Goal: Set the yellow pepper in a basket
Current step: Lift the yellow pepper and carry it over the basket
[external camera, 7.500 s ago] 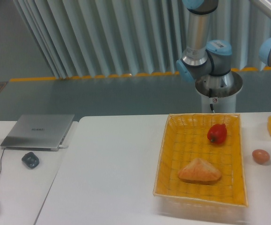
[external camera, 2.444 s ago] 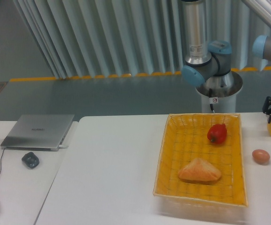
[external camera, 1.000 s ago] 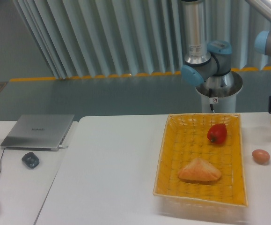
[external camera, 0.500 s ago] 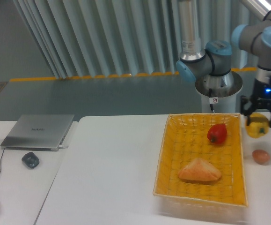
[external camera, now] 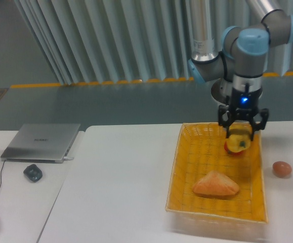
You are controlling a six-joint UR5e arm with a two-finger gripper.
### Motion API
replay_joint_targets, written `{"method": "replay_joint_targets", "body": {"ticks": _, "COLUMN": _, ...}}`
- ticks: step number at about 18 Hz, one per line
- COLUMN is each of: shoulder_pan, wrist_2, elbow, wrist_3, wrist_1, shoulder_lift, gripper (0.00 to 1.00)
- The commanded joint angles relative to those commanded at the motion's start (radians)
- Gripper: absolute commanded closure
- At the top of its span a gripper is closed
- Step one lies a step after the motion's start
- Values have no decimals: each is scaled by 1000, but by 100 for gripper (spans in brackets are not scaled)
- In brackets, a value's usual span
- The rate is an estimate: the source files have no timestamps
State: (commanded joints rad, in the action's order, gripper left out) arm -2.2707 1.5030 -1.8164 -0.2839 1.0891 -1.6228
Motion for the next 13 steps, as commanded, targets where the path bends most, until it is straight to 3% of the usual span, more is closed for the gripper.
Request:
{"method": "replay_joint_targets", "body": {"ticks": 8, "shoulder_pan": 233, "wrist_2": 34, "elbow": 26, "wrist_3": 48, "wrist_1": -38, "shoulder_lift": -55, "gripper": 42}}
{"method": "replay_joint_targets", "body": {"ticks": 10, "shoulder_pan": 244, "wrist_2": 58, "elbow": 26, "wrist_3": 51, "wrist_1": -48, "shoulder_lift": -74, "gripper": 32}}
{"method": "replay_joint_targets", "body": {"ticks": 13, "shoulder_pan": 260, "wrist_2": 79, "elbow": 29, "wrist_3": 51, "wrist_1": -54, "shoulder_lift": -94, "gripper": 24}}
